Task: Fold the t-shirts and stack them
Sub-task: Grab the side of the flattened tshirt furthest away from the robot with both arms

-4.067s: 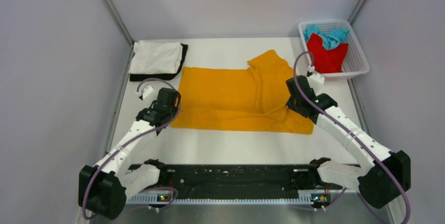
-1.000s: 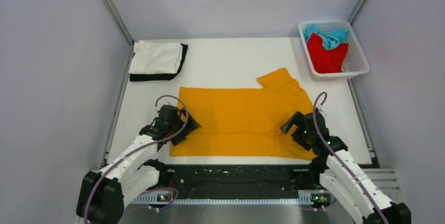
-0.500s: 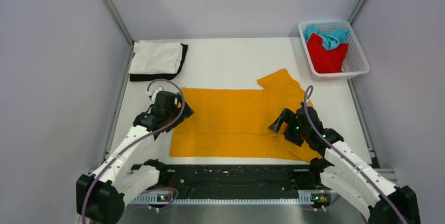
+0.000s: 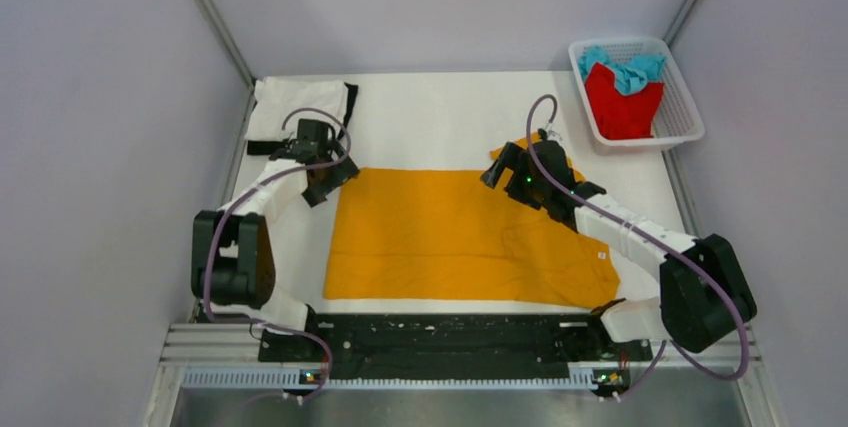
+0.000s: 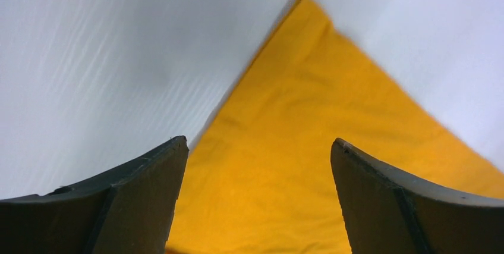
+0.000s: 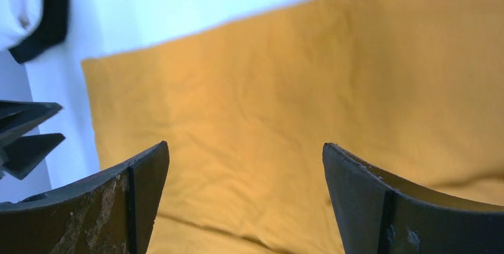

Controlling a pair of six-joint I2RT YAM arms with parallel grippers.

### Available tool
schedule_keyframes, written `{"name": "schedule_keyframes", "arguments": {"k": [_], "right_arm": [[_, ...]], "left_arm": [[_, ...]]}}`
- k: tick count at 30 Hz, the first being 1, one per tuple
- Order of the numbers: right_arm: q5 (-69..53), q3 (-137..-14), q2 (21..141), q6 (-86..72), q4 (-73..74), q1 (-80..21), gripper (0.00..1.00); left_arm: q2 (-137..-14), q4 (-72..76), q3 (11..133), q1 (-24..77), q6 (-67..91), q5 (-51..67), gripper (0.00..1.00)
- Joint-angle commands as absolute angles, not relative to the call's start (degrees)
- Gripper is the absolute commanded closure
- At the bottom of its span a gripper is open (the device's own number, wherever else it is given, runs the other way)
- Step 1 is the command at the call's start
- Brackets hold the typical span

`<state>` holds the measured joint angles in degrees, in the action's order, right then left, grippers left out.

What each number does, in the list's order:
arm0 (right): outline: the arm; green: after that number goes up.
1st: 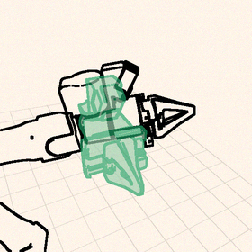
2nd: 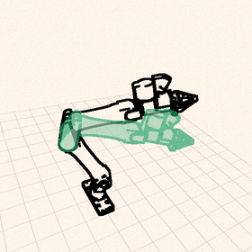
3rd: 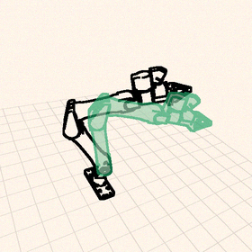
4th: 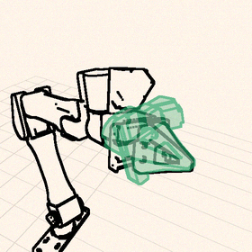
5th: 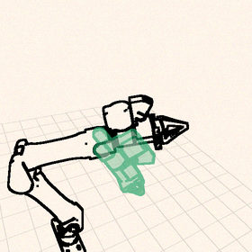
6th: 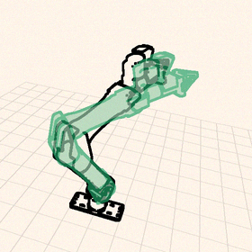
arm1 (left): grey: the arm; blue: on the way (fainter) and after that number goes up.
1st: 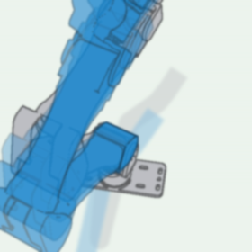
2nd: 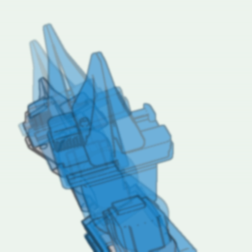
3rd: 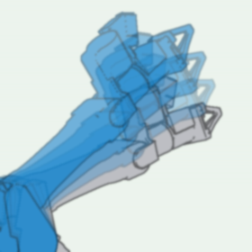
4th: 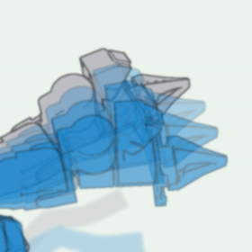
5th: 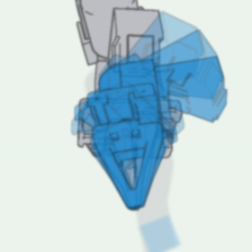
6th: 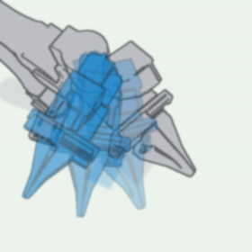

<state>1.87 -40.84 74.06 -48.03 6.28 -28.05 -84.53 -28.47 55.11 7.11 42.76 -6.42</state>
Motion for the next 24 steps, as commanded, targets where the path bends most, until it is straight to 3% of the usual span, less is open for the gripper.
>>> {"name": "schedule_keyframes", "arguments": {"k": [1,7,11,18,24], "right_arm": [[6.1,-49.9,79.7,-41.2,3.2,-25.2,0.01],[3.6,-56.1,85.6,-35.9,3.1,-18.8,0.01],[5.9,-59.2,88.4,-36.6,1.7,-16.4,0.01],[8.2,-67.1,96.2,-32.7,5.2,-15.3,0.01],[7.7,-69.3,100.1,-33.2,4.3,-14.0,0.01]], "left_arm": [[-96.0,-28.8,67.8,4.3,37.0,-3.7,0.08],[-109.7,-33.0,80.2,3.1,34.3,2.4,0.22],[-114.1,-33.5,82.4,3.1,34.7,1.5,0.37],[-117.4,-34.0,83.9,3.6,34.9,1.1,0.54],[-118.2,-35.9,84.5,4.9,33.6,0.8,0.80]]}}
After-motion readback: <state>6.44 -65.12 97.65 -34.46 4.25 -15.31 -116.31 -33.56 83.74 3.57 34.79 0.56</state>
